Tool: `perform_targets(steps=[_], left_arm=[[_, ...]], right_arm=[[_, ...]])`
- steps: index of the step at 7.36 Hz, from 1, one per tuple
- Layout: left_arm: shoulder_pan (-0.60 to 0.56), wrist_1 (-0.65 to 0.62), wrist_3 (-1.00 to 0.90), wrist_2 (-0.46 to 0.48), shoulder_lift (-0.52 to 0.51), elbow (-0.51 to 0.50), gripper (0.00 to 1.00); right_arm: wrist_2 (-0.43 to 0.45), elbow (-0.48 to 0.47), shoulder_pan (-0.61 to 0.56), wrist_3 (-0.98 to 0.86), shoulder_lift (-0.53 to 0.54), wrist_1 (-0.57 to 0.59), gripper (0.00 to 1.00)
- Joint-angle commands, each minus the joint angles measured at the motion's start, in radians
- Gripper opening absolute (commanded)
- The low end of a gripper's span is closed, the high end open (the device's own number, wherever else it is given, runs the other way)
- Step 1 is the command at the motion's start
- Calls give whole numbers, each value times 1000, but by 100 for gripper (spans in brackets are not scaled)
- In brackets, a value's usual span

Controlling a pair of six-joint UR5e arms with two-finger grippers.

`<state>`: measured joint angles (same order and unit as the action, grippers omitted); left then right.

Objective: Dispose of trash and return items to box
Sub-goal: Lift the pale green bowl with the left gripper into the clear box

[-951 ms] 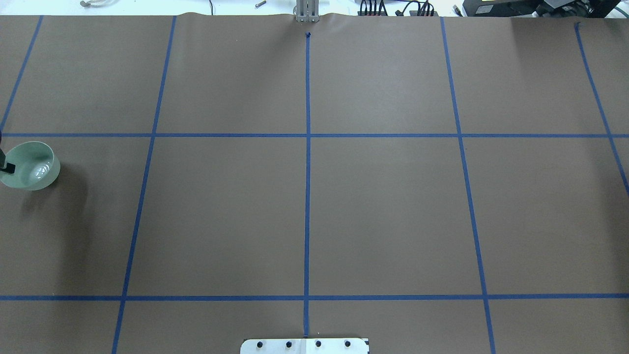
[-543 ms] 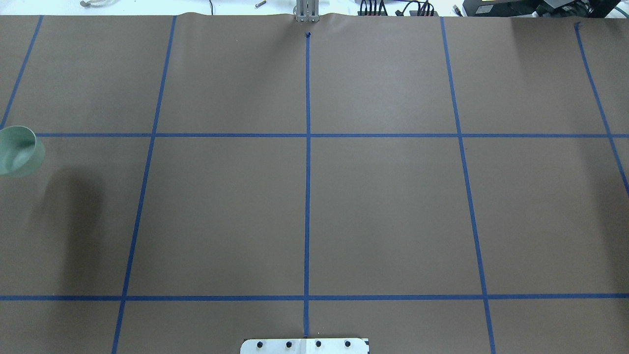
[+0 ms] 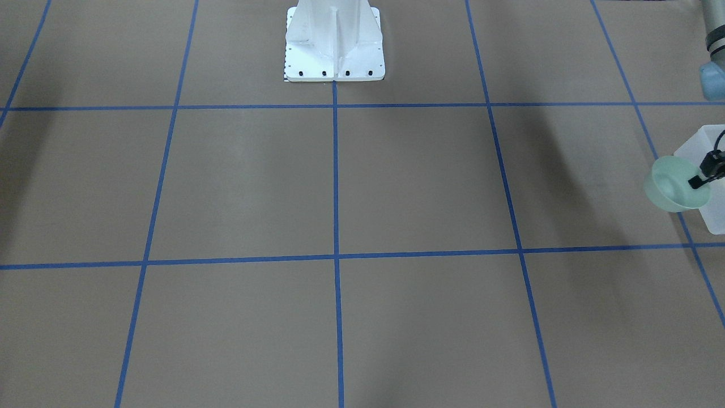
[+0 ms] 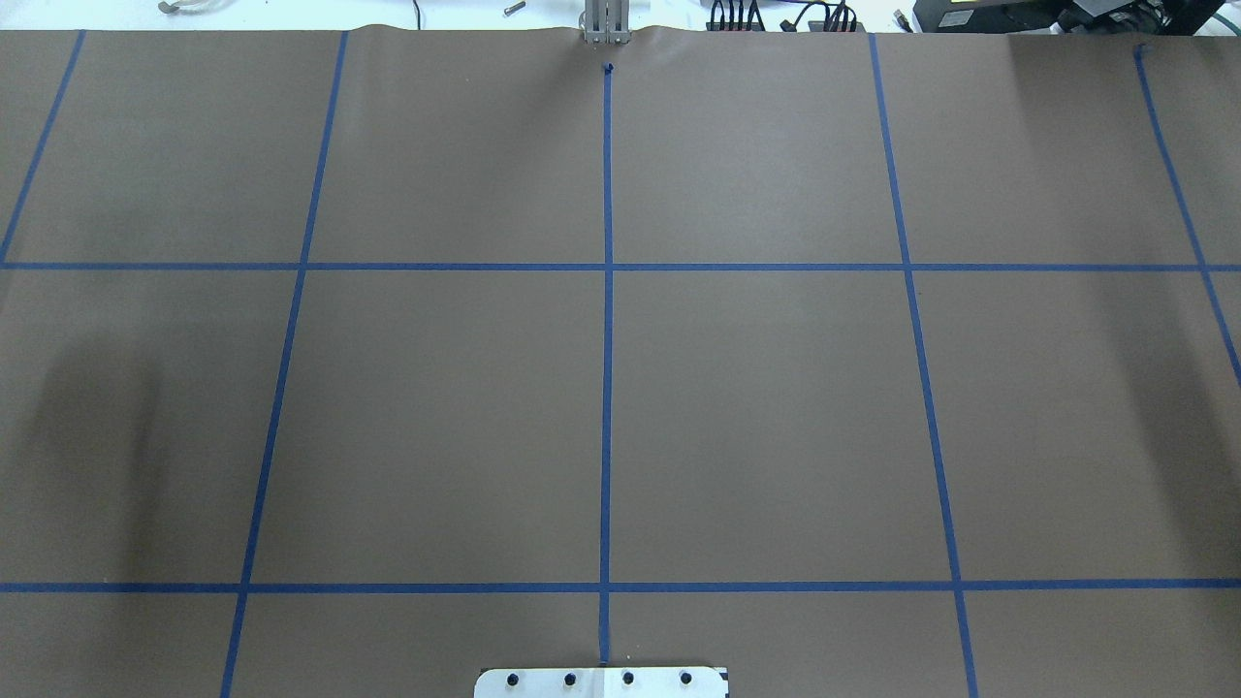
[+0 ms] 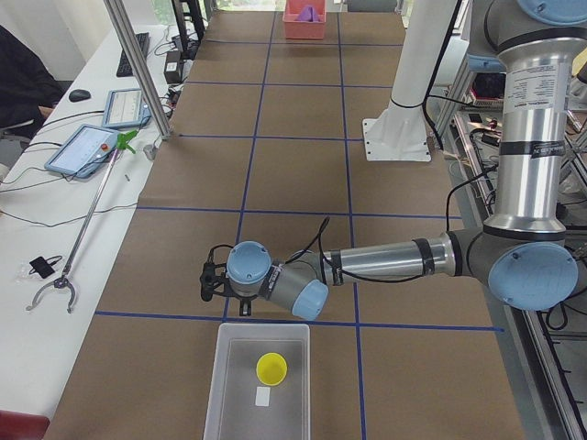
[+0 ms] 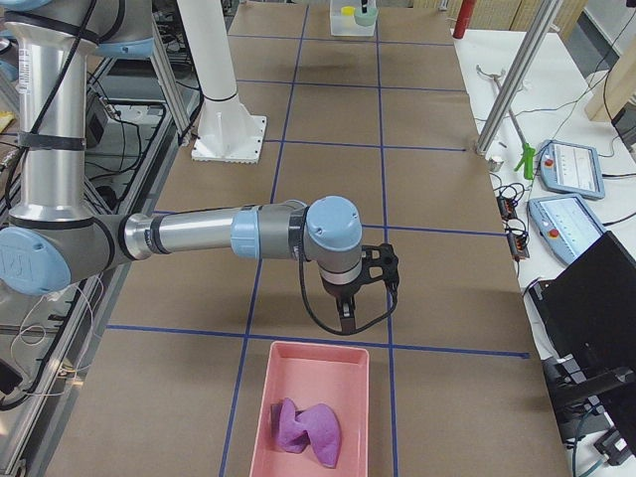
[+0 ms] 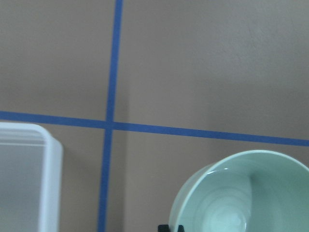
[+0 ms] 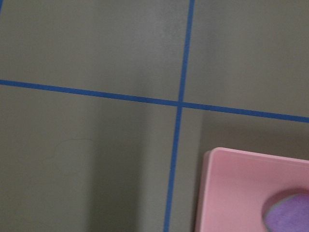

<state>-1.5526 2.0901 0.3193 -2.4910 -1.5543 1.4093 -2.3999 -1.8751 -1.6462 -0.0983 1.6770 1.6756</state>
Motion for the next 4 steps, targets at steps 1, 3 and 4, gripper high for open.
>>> perform_targets(steps=[1, 3, 4], left_arm=[[-168, -203, -315, 27, -7, -27, 0], [-228, -188, -471, 46, -42, -234, 0], [-236, -126, -477, 46, -123, -406, 0]], right_arm=[[-18, -90, 130, 187, -13, -2, 100], [-15, -145, 204, 302, -26, -4, 100], [-15, -159, 226, 346, -39, -4, 100]])
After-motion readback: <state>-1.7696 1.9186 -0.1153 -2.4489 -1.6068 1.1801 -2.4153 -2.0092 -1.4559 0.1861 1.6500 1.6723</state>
